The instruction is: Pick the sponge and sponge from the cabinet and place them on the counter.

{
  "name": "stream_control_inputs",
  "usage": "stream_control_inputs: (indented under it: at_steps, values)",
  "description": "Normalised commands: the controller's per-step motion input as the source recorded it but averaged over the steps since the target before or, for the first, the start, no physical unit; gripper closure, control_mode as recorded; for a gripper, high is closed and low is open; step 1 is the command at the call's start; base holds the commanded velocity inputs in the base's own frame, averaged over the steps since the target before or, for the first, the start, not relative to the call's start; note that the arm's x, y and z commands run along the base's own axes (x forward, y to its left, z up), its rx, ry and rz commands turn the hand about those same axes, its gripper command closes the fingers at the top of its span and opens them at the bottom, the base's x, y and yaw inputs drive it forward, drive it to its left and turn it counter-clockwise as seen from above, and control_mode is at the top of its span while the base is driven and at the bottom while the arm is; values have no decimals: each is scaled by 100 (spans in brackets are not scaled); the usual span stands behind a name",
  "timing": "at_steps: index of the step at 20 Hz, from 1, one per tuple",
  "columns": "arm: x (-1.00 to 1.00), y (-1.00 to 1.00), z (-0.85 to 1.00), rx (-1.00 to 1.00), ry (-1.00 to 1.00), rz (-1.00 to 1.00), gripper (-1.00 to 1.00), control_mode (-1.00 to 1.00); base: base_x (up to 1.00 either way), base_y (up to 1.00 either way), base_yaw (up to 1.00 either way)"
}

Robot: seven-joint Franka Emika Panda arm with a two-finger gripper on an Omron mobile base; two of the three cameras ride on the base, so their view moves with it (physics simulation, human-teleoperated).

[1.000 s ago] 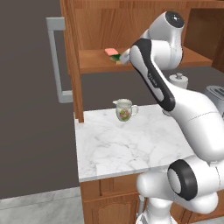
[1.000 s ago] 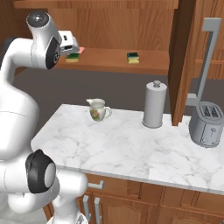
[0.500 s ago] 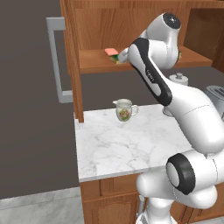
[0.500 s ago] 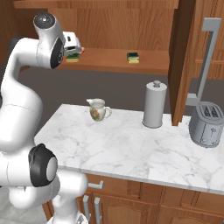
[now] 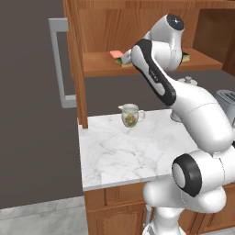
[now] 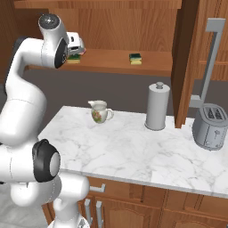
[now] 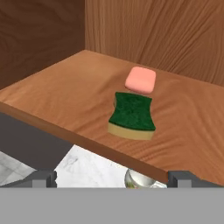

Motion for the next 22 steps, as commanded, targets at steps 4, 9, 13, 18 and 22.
stream_control_inputs:
  at_steps: [4,9,13,18,22]
  values:
    - [20,0,-4,0,0,0,-100,-100,0,0,0]
    - [22,2,-8,0,0,0,-100,-100,0,0,0]
    - [19,5,-11,0,3,0,-100,-100,0,0,0]
    - [18,5,-13,0,4,0,-100,-100,0,0,0]
    - [19,4,-11,0,5,0,-100,-100,0,0,0]
